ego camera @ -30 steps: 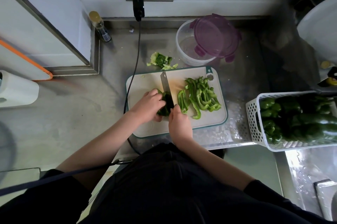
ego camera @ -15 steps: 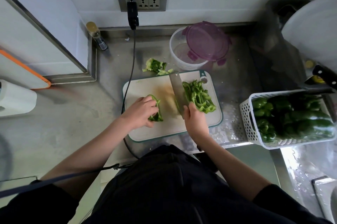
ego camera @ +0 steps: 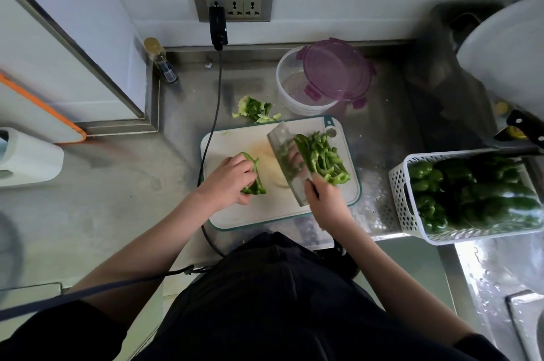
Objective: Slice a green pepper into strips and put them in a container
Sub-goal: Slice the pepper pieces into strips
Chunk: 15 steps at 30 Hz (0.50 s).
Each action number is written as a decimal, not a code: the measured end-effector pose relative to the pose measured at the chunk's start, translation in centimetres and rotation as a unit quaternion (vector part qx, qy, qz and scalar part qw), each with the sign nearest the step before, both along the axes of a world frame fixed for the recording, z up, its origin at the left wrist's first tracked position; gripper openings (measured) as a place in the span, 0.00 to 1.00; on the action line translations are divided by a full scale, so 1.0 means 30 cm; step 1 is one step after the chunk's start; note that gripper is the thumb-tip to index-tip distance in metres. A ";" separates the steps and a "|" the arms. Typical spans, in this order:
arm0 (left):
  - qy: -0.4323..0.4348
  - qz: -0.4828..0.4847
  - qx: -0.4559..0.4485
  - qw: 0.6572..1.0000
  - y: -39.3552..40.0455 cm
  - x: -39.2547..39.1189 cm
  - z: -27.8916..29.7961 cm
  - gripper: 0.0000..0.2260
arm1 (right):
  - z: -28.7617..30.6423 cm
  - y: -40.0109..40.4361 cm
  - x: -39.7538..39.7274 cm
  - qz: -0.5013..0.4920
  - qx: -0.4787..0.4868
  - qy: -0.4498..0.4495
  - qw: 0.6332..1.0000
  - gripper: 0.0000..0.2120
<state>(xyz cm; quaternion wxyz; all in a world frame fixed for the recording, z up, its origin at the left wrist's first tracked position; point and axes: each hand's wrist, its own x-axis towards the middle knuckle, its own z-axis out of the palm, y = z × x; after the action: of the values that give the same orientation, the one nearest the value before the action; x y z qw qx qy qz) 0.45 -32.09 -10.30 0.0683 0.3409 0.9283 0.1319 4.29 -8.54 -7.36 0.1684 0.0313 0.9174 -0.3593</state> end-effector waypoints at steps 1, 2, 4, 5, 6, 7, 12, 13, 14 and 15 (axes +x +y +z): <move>-0.001 0.002 0.003 1.000 -0.001 0.001 0.000 0.16 | -0.012 -0.012 0.000 0.014 0.009 -0.008 1.000 0.16; -0.008 0.003 0.009 1.000 -0.001 0.003 -0.003 0.16 | -0.020 -0.018 -0.002 0.023 0.020 -0.019 0.999 0.15; -0.035 0.007 0.022 0.999 0.003 0.005 -0.002 0.15 | -0.025 -0.017 -0.014 0.021 0.051 -0.045 0.997 0.13; -0.054 0.010 0.023 0.998 0.009 0.003 0.002 0.14 | -0.023 -0.013 -0.022 0.012 0.065 -0.057 0.996 0.13; -0.074 0.013 0.019 0.997 0.018 0.002 0.006 0.13 | -0.020 -0.008 -0.028 0.004 0.079 -0.064 0.995 0.13; -0.087 0.015 0.014 0.996 0.031 -0.002 0.011 0.12 | -0.014 -0.005 -0.033 0.001 0.090 -0.064 0.994 0.13; -0.059 -0.001 -0.003 0.998 0.067 -0.015 0.013 0.12 | 0.017 -0.051 -0.024 -0.038 0.071 -0.023 0.996 0.13; -0.043 -0.009 -0.005 0.999 0.063 -0.013 0.015 0.13 | 0.020 -0.063 -0.021 -0.058 0.066 -0.025 0.996 0.13; -0.029 -0.014 -0.010 0.999 0.057 -0.008 0.016 0.13 | 0.027 -0.074 -0.019 -0.078 0.066 -0.034 0.994 0.13; -0.017 -0.018 -0.014 1.000 0.050 -0.004 0.014 0.14 | 0.033 -0.082 -0.017 -0.097 0.067 -0.048 0.992 0.14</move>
<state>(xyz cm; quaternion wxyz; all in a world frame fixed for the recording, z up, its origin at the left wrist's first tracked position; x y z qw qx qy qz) 0.33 -30.60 -9.88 0.0907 0.3547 0.9224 0.1234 3.77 -11.00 -6.35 0.1743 0.1487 0.9229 -0.3095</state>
